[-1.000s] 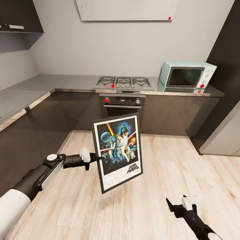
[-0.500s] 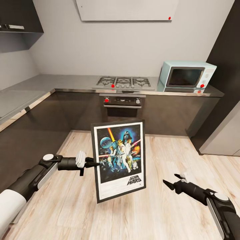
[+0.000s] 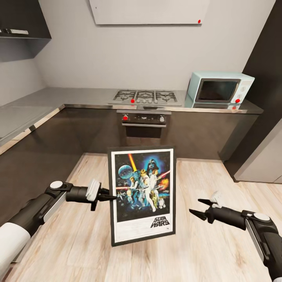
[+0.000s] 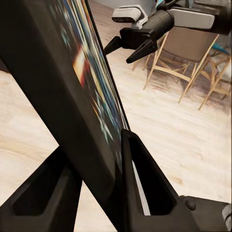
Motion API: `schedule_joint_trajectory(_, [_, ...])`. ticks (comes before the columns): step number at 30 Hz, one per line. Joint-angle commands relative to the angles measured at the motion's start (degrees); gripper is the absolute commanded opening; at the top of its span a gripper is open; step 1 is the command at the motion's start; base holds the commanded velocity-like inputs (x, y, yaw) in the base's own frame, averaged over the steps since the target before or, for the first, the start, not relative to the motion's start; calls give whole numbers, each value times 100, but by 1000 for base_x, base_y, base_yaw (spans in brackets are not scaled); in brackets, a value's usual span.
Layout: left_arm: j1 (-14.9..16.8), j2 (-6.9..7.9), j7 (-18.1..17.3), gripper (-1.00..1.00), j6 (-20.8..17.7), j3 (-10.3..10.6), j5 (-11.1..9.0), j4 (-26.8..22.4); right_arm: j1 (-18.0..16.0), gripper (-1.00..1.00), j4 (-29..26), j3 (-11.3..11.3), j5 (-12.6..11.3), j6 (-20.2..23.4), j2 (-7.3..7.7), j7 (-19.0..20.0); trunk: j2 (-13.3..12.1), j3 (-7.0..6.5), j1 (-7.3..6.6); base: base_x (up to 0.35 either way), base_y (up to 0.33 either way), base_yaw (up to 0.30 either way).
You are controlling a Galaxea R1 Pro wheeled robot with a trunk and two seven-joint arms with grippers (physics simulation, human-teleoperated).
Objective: Pick up the poster from the kitchen countertop and hang it on one of the wall nails in the kitchen.
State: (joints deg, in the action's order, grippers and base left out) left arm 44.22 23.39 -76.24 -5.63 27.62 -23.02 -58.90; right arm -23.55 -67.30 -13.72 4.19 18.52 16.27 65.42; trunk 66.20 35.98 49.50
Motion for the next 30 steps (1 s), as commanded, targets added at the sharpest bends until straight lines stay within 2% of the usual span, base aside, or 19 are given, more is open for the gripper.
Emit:
schedule_joint_trajectory(1, [7,7,-53,-100,-52,20,-42,1,-13,100,4,24,38,47,1,182,4,5,0,0,0,0])
schedule_joint_trajectory(3, [7,7,-94,-100,-52,20,-40,4,-19,100,15,68,51,43,4,439,4,5,0,0,0,0])
schedule_joint_trajectory(8, [7,7,-143,-100,-46,20,-43,53,-25,100,22,134,74,39,7,787,4,5,0,0,0,0])
schedule_joint_trajectory(10, [7,7,-148,-100,-45,22,-44,62,-26,100,25,244,106,34,7,872,4,5,0,0,0,0])
schedule_joint_trajectory(14, [7,7,-159,-100,-44,22,-44,70,-26,100,86,657,165,16,7,1228,4,5,0,0,0,0])
schedule_joint_trajectory(24, [7,7,-173,-100,-43,24,-56,60,-27,100,204,777,170,-16,-1,1326,4,5,0,0,0,0])
schedule_joint_trajectory(30, [7,7,-495,-100,-42,21,-55,61,-27,100,208,782,170,-23,-1,1332,4,5,0,0,0,0])
